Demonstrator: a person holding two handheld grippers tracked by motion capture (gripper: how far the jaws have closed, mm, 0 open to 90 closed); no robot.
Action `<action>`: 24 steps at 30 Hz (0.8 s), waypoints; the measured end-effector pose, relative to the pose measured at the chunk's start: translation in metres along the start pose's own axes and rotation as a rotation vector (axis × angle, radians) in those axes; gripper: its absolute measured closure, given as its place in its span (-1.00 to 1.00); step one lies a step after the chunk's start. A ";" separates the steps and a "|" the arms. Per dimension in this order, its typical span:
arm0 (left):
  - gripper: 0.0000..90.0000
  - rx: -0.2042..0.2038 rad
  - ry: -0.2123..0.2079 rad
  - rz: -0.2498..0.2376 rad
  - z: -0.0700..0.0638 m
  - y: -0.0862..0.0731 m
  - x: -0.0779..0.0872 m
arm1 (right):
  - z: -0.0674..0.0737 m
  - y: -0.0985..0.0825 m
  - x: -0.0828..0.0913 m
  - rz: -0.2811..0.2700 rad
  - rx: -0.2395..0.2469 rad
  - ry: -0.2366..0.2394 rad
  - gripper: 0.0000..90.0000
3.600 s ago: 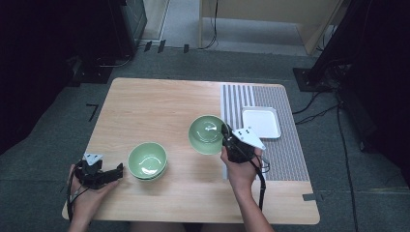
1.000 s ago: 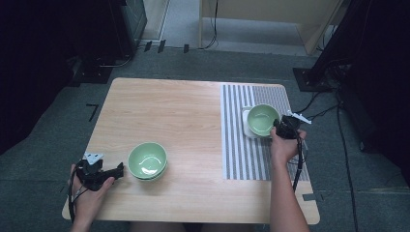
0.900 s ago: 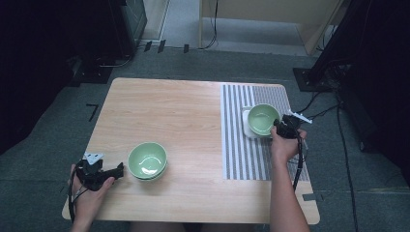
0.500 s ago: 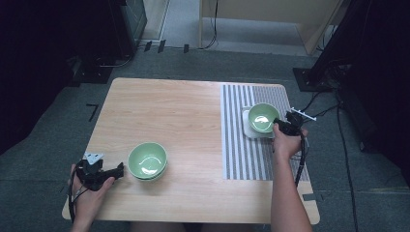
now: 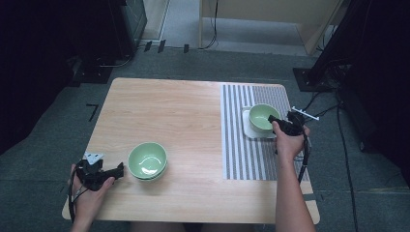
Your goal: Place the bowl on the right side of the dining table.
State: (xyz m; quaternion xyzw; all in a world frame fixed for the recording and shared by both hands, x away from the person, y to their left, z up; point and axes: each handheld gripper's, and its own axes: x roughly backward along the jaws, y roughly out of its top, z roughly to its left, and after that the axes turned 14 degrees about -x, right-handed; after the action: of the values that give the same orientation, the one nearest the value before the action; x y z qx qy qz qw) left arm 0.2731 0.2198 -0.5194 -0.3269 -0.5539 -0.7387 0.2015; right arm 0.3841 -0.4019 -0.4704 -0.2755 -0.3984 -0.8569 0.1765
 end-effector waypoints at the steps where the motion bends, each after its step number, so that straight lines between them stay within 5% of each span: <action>1: -1.00 0.000 0.000 0.000 0.000 0.000 0.000 | 0.001 -0.001 0.002 -0.007 0.014 0.003 -0.34; 6: -1.00 0.000 0.000 0.000 0.000 0.000 0.000 | 0.003 -0.005 0.011 -0.036 0.040 0.010 -0.40; 9: -1.00 0.000 0.000 0.000 0.000 0.000 0.000 | 0.002 -0.010 0.018 -0.051 0.058 -0.027 -0.33; 14: -1.00 -0.001 -0.001 0.000 0.000 0.000 0.000 | 0.000 -0.017 0.027 -0.052 0.084 0.030 -0.36; 24: -1.00 -0.002 -0.001 0.001 0.000 0.000 0.000 | -0.007 -0.030 0.041 -0.068 0.148 0.063 -0.44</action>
State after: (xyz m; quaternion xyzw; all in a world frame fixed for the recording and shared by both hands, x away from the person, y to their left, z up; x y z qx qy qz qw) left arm 0.2735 0.2193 -0.5193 -0.3278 -0.5534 -0.7388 0.2011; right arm 0.3339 -0.3921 -0.4662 -0.2208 -0.4643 -0.8387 0.1796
